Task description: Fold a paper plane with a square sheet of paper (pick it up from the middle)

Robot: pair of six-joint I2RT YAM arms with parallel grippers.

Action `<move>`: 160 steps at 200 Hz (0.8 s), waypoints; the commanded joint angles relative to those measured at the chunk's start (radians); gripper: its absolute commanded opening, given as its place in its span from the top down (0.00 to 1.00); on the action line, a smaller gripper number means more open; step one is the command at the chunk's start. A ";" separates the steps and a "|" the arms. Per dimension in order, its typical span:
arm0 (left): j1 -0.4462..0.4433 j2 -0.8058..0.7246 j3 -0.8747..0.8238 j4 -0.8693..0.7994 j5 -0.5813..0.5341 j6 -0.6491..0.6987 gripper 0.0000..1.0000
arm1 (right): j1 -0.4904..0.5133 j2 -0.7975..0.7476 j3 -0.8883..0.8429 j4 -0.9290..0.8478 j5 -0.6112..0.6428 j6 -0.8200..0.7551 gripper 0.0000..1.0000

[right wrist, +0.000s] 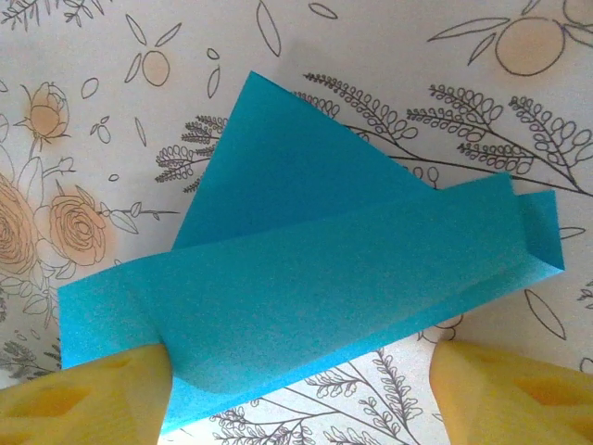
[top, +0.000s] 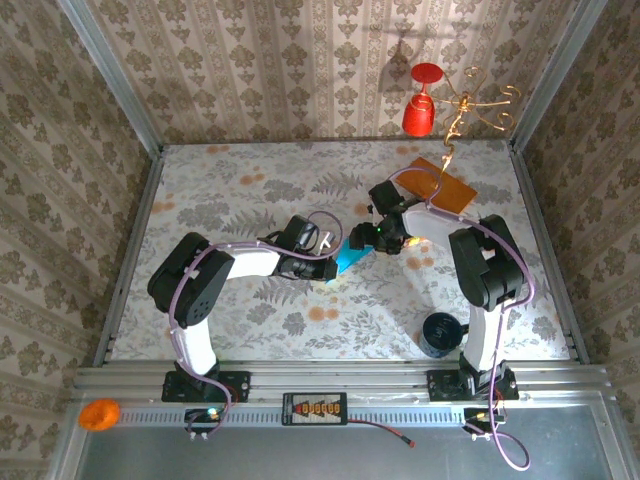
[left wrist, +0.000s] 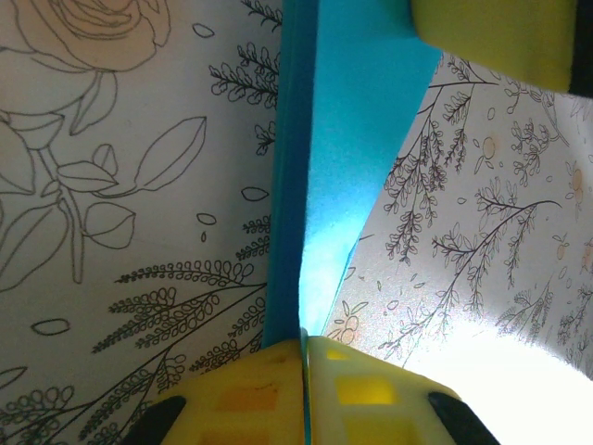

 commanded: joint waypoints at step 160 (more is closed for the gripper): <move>0.019 0.010 -0.019 -0.036 0.008 0.022 0.87 | 0.027 0.150 0.025 -0.097 0.165 -0.040 0.41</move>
